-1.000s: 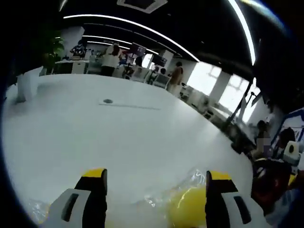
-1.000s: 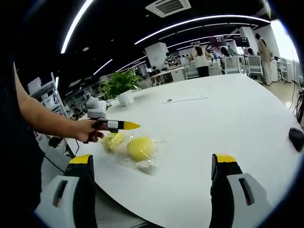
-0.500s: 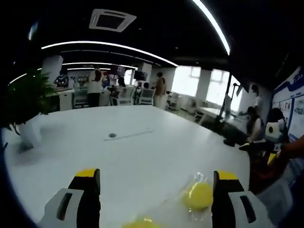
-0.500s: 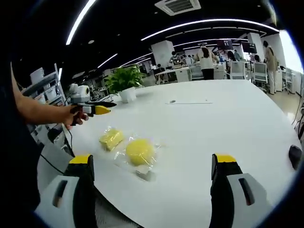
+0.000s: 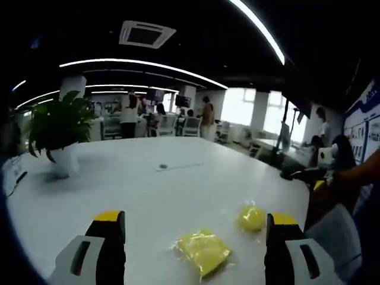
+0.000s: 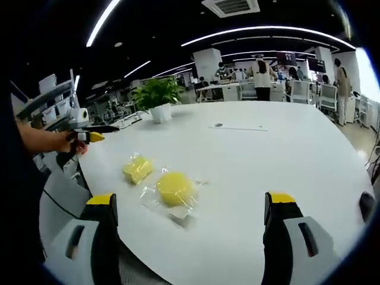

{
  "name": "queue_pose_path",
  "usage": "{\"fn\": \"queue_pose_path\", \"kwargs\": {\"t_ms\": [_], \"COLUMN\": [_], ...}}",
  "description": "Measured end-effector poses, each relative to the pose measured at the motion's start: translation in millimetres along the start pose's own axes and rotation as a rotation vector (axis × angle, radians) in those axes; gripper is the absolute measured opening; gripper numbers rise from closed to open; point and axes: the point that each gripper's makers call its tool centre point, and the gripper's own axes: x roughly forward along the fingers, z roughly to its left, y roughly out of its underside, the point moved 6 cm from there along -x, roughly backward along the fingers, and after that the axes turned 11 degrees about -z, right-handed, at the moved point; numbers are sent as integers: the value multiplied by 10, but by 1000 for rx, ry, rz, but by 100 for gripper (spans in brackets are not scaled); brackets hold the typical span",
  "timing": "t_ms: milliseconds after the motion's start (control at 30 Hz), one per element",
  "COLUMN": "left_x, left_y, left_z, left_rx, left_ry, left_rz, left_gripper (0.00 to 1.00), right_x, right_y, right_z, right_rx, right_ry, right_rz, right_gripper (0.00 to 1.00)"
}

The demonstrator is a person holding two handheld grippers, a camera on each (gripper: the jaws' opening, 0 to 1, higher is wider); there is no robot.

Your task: Compare the silicone blocks by pressing each to a similar depth, holding the contact briefly, and releasing to observe deformation and rebound differences across the visible hardness samples.

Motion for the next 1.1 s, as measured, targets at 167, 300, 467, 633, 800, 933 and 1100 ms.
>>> {"fn": "queue_pose_path", "kwargs": {"t_ms": [167, 300, 467, 633, 800, 933, 1100], "left_x": [-293, -453, -611, -709, -796, -849, -874], "left_y": [49, 170, 255, 256, 211, 117, 69], "left_z": [100, 177, 212, 190, 201, 136, 50], "left_rx": [10, -17, -22, 18, -23, -74, -36], "left_ry": [-33, -60, -81, -74, -64, -66, -57], "left_rz": [-31, -8, 14, 9, 6, 0, -25], "left_gripper": [100, 100, 100, 100, 100, 100, 100], "right_x": [-7, -7, 5, 11, -26, -63, -165], "right_y": [62, 146, 203, 153, 72, 45, 129], "right_z": [43, 76, 175, 198, 209, 245, 288], "right_rx": [-1, -4, -13, -43, -22, -46, -37], "right_ry": [22, 27, 24, 35, 90, 117, 117], "right_rz": [-15, 5, 15, 16, 21, 30, 27], "right_gripper": [97, 97, 97, 97, 97, 96, 96]}}
